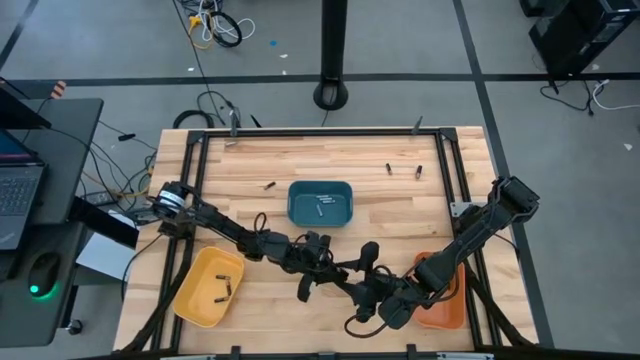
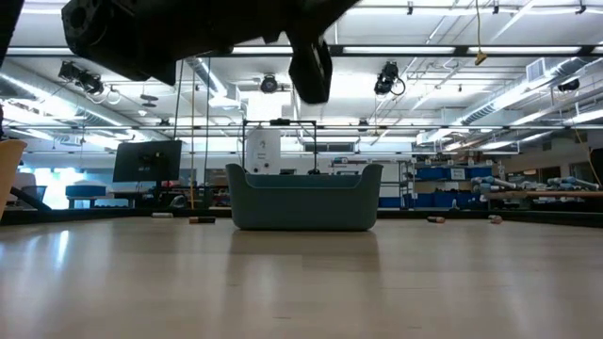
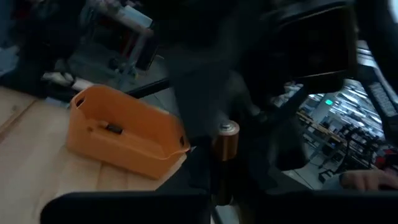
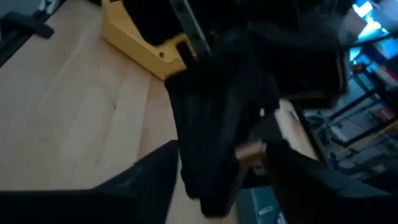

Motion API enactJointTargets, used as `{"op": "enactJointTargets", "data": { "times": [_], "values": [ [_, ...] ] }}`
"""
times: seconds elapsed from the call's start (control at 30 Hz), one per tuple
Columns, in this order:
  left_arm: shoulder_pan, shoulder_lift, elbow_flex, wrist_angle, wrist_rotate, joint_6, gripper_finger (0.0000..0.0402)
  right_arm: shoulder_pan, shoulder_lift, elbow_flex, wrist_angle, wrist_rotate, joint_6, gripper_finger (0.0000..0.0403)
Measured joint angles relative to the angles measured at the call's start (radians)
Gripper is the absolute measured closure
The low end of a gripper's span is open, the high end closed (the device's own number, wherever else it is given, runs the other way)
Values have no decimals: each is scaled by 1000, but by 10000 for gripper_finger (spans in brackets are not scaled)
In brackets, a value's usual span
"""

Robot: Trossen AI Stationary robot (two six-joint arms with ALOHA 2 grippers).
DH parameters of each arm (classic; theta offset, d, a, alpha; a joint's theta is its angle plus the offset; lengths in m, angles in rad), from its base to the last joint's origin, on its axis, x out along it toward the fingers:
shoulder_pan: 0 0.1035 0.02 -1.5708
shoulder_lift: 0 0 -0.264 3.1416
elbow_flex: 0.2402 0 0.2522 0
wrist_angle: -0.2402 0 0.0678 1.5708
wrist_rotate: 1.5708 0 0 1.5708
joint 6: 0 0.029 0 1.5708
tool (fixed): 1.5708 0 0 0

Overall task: Sort batteries
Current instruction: Put the black battery into the yellow bin

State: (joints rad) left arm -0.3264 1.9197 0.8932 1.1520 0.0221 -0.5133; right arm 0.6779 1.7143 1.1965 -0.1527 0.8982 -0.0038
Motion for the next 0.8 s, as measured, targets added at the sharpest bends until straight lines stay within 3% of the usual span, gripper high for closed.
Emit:
{"op": "enactJointTargets", "data": {
  "times": [0.17, 0.37, 0.6, 0.8],
  "values": [
    [8, -1, 2, 3, 35, 25, 363, 6, -7, -1, -5, 29, 29, 93],
    [40, -28, 0, -159, 83, 52, 363, 49, -65, -2, -43, 130, 29, 91],
    [52, -206, 0, -574, 71, 211, 363, 82, -141, -1, -241, 160, 225, 146],
    [32, -423, 1, -997, 1, 283, 363, 43, -118, -9, -346, 38, 342, 255]
  ]
}}
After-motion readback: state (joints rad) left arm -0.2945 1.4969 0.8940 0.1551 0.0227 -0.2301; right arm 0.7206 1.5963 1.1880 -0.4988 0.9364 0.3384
